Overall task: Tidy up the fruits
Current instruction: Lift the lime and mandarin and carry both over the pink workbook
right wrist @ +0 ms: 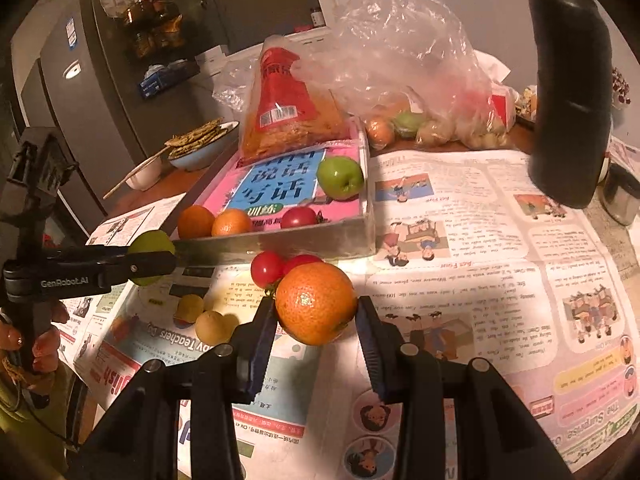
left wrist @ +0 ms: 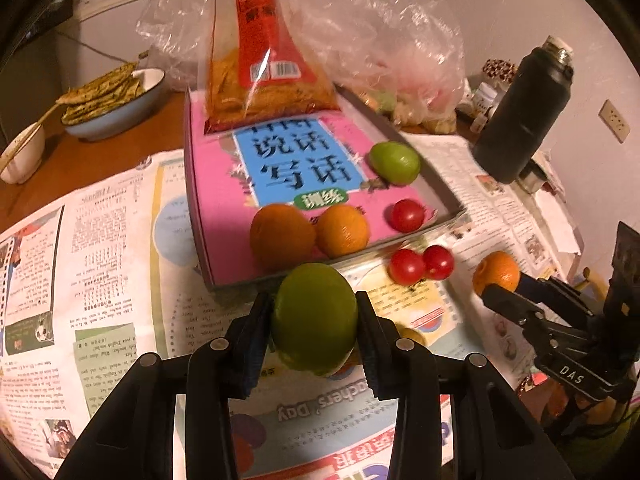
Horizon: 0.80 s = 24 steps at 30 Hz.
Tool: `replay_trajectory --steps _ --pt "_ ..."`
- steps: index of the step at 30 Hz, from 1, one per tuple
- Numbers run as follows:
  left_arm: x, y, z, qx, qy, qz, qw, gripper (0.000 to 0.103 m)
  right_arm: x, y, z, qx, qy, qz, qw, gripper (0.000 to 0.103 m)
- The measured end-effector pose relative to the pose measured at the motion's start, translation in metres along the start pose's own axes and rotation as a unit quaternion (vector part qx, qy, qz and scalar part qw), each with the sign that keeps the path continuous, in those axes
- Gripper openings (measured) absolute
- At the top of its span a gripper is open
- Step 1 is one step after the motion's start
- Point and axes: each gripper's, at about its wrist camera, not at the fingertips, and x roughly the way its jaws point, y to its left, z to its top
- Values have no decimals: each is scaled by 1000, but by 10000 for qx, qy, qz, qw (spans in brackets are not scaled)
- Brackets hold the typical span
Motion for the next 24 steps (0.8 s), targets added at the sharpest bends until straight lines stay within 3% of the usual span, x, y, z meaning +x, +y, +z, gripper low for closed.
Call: replay_trajectory --steps 24 --pt "-8 -46 20 377 -83 -111 9992 41 -22 7 16 -89 -395 127 9991 41"
